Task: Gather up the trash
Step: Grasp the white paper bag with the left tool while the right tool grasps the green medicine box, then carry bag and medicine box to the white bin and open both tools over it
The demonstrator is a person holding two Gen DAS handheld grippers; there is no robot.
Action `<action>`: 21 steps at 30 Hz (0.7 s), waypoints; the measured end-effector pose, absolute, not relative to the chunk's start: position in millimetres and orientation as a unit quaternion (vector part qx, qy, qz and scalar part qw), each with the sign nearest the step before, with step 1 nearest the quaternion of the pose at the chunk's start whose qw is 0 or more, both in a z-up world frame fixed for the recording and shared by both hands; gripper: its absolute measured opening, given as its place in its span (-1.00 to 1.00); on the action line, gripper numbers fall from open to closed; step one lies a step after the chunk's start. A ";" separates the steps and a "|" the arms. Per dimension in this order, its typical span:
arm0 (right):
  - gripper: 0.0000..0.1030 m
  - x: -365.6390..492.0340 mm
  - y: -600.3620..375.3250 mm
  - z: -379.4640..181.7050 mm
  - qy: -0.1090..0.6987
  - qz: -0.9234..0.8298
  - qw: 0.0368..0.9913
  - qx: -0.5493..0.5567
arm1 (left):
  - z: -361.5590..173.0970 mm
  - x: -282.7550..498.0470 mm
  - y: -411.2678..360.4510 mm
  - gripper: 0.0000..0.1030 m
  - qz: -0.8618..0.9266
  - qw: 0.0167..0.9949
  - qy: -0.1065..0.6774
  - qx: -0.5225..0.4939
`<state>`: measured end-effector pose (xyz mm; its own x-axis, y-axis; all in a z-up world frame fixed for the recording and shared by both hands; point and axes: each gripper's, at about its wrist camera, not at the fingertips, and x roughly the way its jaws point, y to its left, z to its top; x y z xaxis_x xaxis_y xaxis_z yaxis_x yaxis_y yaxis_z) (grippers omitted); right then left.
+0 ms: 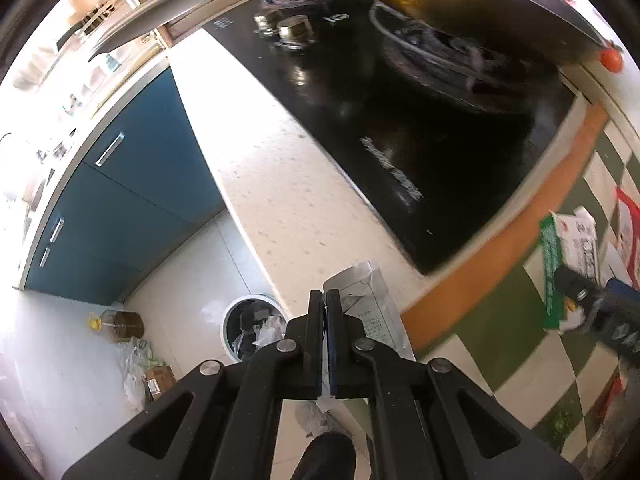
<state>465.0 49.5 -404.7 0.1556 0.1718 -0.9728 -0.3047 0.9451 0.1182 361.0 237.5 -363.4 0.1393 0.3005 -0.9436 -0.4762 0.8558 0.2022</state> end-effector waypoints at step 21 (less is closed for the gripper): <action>0.33 356.8 173.3 -348.3 0.563 0.263 0.774 -0.122 | -324.7 251.4 346.6 -1.00 0.301 0.757 0.562 -0.145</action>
<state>356.8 173.3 -348.3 0.2290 0.2697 -0.9353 -0.5443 0.8321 0.1066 251.4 346.6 -324.7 0.1882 0.2924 -0.9376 -0.6190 0.7765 0.1179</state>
